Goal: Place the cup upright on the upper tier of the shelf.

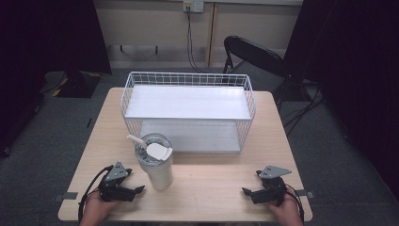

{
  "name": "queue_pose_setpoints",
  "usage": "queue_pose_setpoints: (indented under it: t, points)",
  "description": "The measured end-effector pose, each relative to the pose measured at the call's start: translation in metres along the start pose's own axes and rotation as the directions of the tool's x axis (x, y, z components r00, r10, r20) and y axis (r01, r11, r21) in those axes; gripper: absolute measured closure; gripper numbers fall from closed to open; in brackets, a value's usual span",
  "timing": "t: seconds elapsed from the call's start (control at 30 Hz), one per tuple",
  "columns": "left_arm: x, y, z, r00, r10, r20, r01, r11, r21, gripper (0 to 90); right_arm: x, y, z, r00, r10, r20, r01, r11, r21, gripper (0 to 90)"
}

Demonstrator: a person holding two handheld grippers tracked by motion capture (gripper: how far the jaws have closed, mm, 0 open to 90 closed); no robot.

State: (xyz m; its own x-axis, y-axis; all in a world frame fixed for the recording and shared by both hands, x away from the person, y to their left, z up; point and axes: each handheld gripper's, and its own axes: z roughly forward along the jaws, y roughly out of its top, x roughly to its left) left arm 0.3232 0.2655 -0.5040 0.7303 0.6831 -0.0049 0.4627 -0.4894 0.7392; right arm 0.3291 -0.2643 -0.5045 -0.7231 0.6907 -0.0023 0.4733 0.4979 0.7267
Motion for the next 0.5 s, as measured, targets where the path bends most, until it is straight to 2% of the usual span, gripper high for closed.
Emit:
queue_pose_setpoints:
  t: [0.27, 0.4, 0.5]
  points:
    - [-0.0008, -0.0001, 0.0000, 0.9999, -0.011, 0.000, 0.011, 0.9999, 0.002, 14.4, -0.0003, 0.0001, 0.0001, 1.0000, -0.002, -0.001, 0.002, 1.0000, 0.000, 8.8]
    - [-0.0037, 0.0005, -0.0005, 0.9998, 0.013, 0.016, -0.013, 0.9999, 0.002, 16.0, -0.0003, 0.0000, 0.0000, 1.0000, -0.003, -0.001, 0.003, 1.0000, 0.000, 8.9]
    - [-0.0069, 0.0042, -0.0027, 0.9991, 0.028, 0.033, -0.028, 0.9994, -0.022, 16.7, -0.0004, 0.0001, 0.0000, 1.0000, -0.003, -0.001, 0.003, 1.0000, 0.000, 8.9]
